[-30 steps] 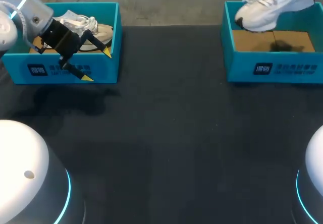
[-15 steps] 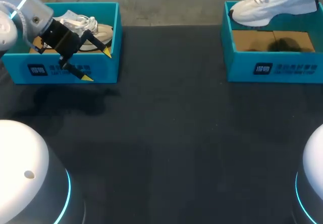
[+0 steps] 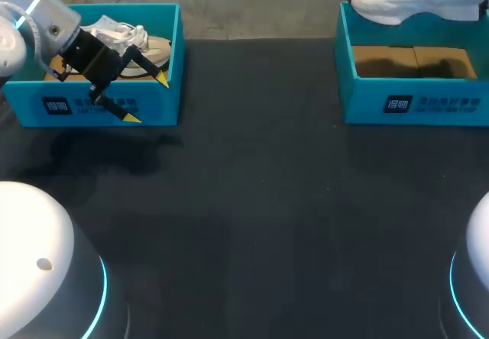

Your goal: Take the shoe out of the shoebox, open the shoe tongue, remove and reinsert the insole, then place the shoe into the shoebox

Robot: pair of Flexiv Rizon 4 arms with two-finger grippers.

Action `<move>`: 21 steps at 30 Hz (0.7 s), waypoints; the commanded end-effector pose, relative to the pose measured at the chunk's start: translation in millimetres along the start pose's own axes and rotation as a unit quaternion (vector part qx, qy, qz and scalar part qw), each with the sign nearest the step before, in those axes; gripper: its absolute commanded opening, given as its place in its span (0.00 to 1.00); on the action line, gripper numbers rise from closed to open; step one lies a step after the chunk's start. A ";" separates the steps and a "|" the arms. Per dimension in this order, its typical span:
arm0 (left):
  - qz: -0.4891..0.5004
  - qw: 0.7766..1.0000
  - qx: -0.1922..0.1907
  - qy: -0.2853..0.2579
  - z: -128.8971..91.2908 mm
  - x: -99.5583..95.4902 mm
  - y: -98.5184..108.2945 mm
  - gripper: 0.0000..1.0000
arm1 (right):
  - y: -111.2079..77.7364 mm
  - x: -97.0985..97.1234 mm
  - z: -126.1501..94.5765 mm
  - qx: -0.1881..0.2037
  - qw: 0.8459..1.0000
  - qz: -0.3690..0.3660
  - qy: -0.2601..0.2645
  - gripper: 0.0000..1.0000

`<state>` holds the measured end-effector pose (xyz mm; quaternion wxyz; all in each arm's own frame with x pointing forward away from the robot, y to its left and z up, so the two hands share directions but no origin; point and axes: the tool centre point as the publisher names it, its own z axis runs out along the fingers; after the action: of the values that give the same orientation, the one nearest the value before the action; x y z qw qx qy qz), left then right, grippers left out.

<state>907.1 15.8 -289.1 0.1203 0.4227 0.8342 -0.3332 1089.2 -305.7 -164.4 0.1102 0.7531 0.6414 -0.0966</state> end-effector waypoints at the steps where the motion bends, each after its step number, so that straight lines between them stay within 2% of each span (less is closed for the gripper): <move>1: 0.000 1.000 -0.001 0.000 -0.2 0.4 -0.8 1.00 | -6.9 -2.4 -0.1 -0.020 1.000 0.001 0.003 0.00; 7: 0.000 1.000 -0.001 0.000 -0.2 0.4 -0.8 1.00 | -6.9 -2.4 -0.1 -0.020 1.000 0.001 0.003 0.00; 8: 0.000 1.000 -0.001 0.000 -0.2 0.4 -0.8 1.00 | -6.7 -1.5 0.1 -0.031 1.000 0.001 0.005 0.00; 13: 0.000 1.000 -0.001 0.000 -0.2 0.4 -0.8 1.00 | -21.6 -0.4 10.8 -0.039 0.999 0.027 -0.018 0.00; 21: 0.000 1.000 -0.001 0.000 -0.2 0.4 -0.8 1.00 | -40.3 4.5 26.9 -0.041 0.999 0.022 -0.025 0.00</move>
<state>907.1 15.8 -289.0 0.1203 0.4227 0.8342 -0.3332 1059.0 -304.6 -189.8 0.1437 0.7615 0.6242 -0.0995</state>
